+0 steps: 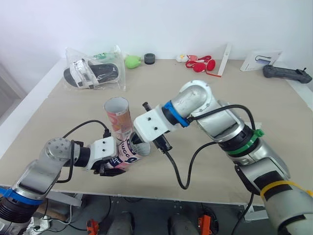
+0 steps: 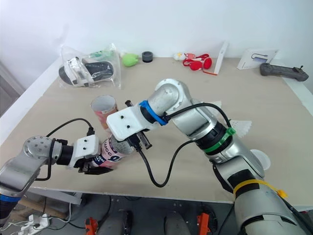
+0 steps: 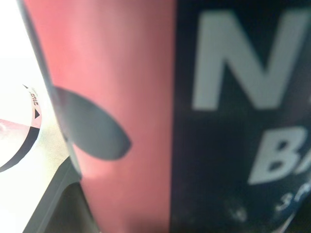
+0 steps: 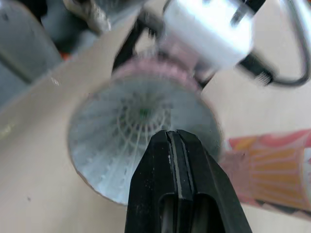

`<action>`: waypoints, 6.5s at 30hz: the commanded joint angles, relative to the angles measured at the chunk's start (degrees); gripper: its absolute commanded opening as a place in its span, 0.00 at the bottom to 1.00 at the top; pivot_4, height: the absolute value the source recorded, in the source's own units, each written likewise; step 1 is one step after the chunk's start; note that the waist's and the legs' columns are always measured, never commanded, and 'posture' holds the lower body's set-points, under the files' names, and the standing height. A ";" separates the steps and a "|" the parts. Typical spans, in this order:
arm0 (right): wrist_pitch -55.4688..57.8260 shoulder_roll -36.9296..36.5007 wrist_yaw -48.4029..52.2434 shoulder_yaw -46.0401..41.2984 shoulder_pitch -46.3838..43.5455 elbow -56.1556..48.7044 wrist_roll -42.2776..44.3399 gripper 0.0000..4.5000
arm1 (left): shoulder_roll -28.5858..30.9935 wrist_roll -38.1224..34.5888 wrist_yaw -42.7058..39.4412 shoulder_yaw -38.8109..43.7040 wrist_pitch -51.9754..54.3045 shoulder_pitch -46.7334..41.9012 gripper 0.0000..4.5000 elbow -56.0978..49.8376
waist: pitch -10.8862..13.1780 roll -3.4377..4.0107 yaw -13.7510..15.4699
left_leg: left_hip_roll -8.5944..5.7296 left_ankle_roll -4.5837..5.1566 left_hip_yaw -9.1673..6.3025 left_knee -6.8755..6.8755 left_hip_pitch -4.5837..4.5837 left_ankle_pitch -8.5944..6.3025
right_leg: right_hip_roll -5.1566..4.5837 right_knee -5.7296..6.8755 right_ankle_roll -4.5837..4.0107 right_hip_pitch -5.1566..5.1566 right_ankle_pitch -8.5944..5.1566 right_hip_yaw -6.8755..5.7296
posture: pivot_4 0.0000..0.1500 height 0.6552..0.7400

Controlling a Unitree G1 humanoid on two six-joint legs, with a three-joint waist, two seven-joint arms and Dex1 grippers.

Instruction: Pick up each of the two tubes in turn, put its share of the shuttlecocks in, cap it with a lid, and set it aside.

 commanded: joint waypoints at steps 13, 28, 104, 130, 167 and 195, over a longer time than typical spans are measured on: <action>-1.93 6.55 2.48 2.67 -0.73 2.99 -2.59 0.01 | -1.60 0.19 1.22 -4.88 2.92 1.79 0.68 0.49 | -0.16 -0.04 -0.14 | 0.06 0.00 -0.05 -0.06 0.21 0.00 | 0.05 0.01 -0.11 0.13 0.02 -0.07 | 1.00 1.00; 3.13 0.63 4.83 -4.57 -4.50 -2.10 4.07 0.01 | -1.76 0.33 1.31 -4.91 2.56 2.05 0.68 0.95 | -0.11 -0.11 -0.01 | -0.30 -0.01 -0.20 -0.06 -0.09 0.00 | -0.30 -0.01 0.17 0.09 -0.21 -0.15 | 1.00 1.00; 12.35 -55.57 4.00 -37.39 35.38 -7.33 17.91 0.98 | -38.90 -3.93 11.23 -7.81 -34.12 -4.08 0.68 28.92 | 0.62 -0.52 1.38 | -0.44 -0.09 -0.20 0.32 -2.00 0.03 | -1.03 -0.38 0.25 -0.66 0.21 -1.46 | 1.00 1.00; 19.89 -37.37 6.97 -25.77 2.07 -12.75 27.23 0.45 | -39.27 -2.54 8.40 -9.20 -36.58 -5.96 0.68 38.09 | 0.46 -0.35 0.96 | -0.46 -0.22 -0.32 0.40 -1.25 0.11 | -0.96 -0.40 0.41 0.31 0.18 -1.39 | 1.00 1.00; 4.14 -26.79 10.47 -10.66 -14.60 -5.42 25.30 0.02 | -41.56 -1.89 7.85 -7.61 -39.51 -8.39 0.68 45.08 | 0.44 -0.38 1.13 | -0.39 -0.63 -0.81 0.37 -1.14 0.71 | -0.71 0.07 0.23 0.29 0.42 -1.56 | 1.00 1.00; -15.80 -42.25 5.11 -11.11 17.35 29.07 -5.74 0.99 | -42.10 -1.31 8.00 -7.05 -39.47 -8.34 0.68 46.09 | 0.32 0.02 -0.02 | -0.44 -0.62 -0.45 0.32 -1.05 0.85 | -0.79 0.03 0.76 0.30 0.32 -1.31 | 1.00 1.00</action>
